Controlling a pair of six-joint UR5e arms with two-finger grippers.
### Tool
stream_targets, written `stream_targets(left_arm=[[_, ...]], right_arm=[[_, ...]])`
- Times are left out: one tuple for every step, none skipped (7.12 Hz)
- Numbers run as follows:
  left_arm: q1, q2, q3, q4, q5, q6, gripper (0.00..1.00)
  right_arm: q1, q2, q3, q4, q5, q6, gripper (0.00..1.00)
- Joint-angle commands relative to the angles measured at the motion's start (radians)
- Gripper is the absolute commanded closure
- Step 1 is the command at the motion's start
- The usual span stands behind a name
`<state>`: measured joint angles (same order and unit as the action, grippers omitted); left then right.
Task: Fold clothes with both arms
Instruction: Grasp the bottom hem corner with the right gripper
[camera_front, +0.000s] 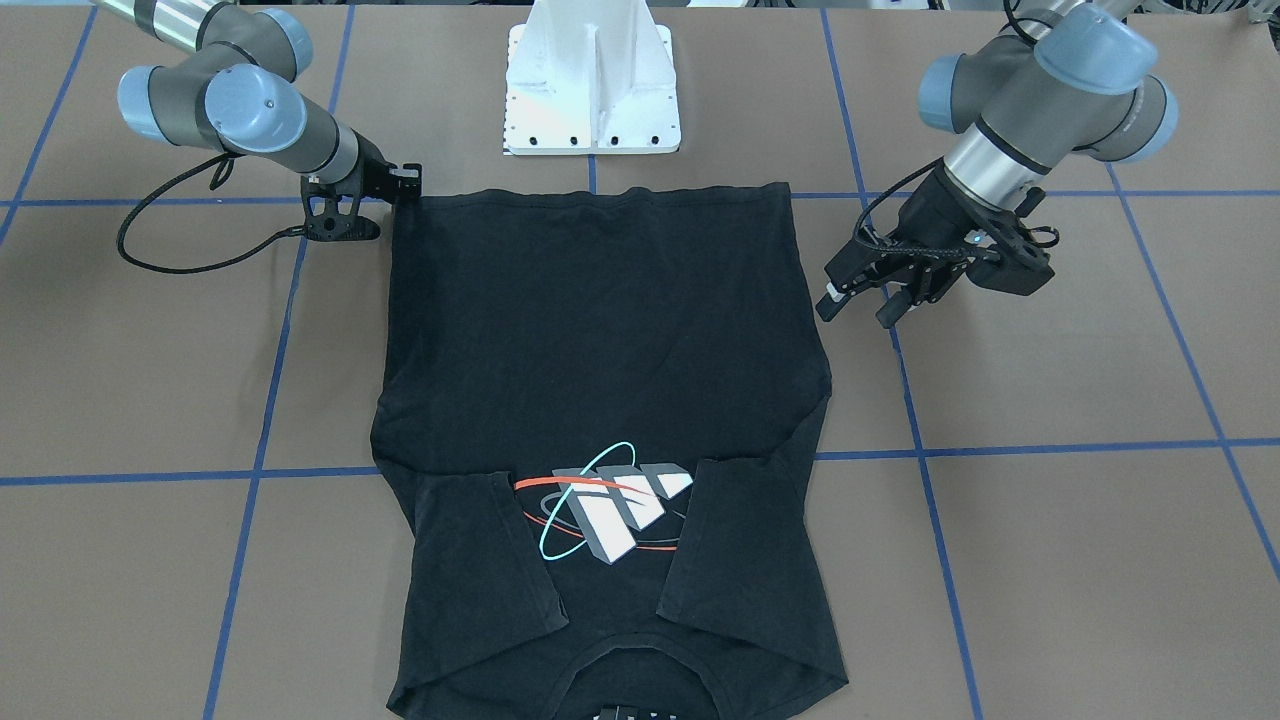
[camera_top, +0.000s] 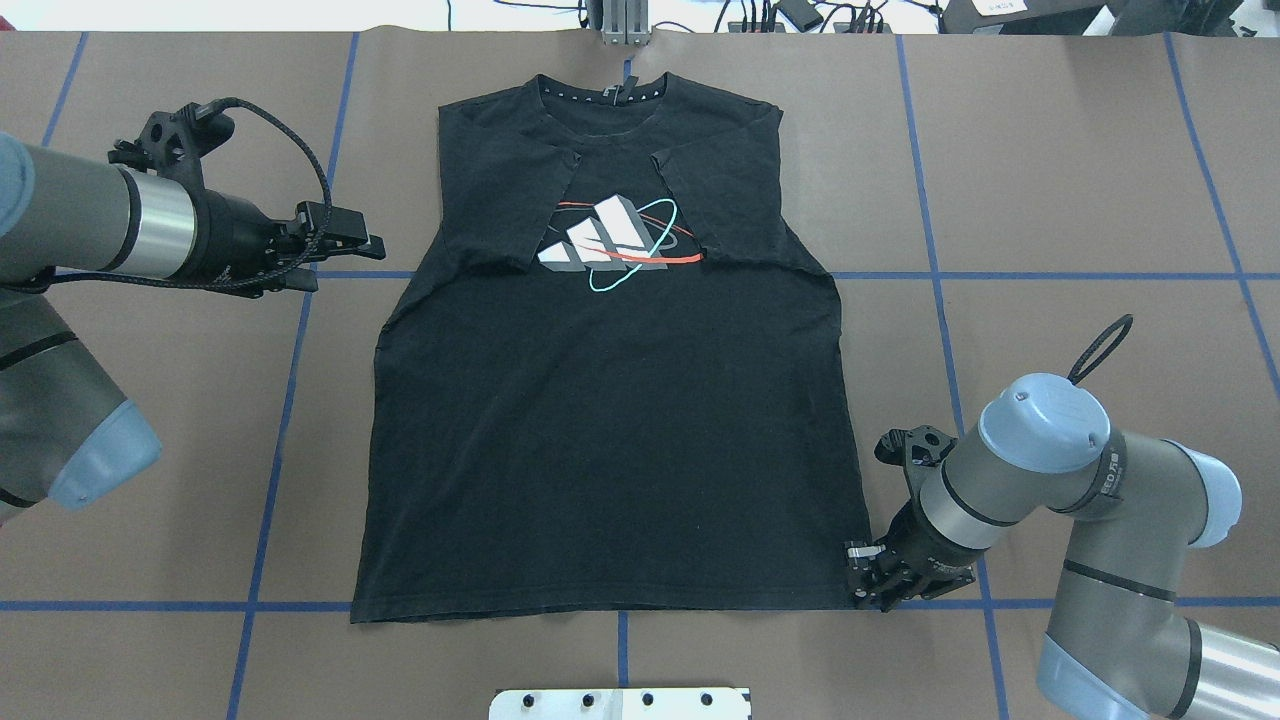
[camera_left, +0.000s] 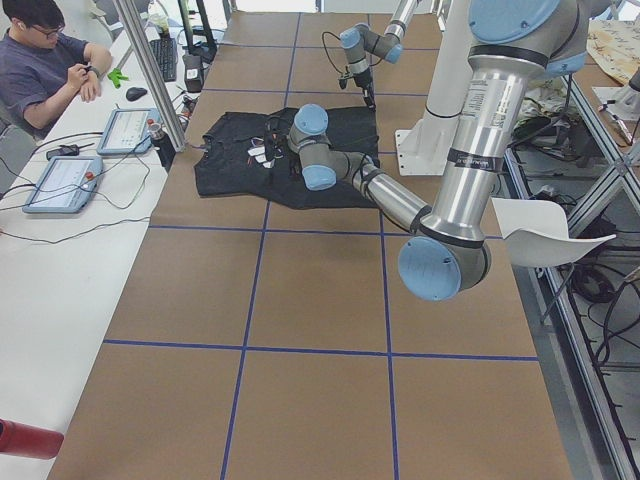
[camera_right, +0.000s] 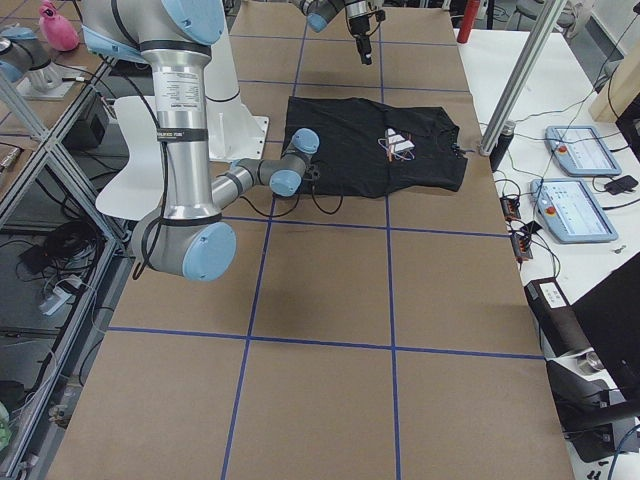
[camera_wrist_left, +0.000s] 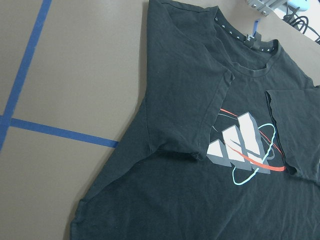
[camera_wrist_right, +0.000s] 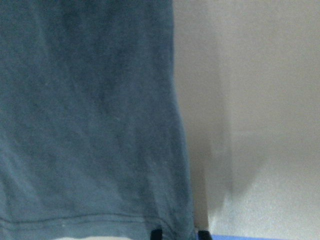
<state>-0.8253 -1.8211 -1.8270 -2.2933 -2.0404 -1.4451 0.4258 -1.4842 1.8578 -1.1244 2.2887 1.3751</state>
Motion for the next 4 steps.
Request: stream_targets(left_arm=[[0.000, 0.000, 0.000, 0.002, 0.003, -0.001, 0.01], [0.000, 0.000, 0.000, 0.002, 0.003, -0.001, 0.01], [0.000, 0.002, 0.000, 0.002, 0.003, -0.001, 0.01], [0.000, 0.009, -0.001, 0.002, 0.003, -0.001, 0.01]], right_arm=[[0.004, 0.001, 0.004, 0.000, 0.000, 0.002, 1.00], [0.019, 0.001, 0.012, 0.002, 0.003, 0.001, 1.00], [0.030, -0.001, 0.018, 0.009, 0.002, -0.008, 1.00], [0.033, 0.005, 0.041, 0.011, 0.002, -0.007, 1.00]])
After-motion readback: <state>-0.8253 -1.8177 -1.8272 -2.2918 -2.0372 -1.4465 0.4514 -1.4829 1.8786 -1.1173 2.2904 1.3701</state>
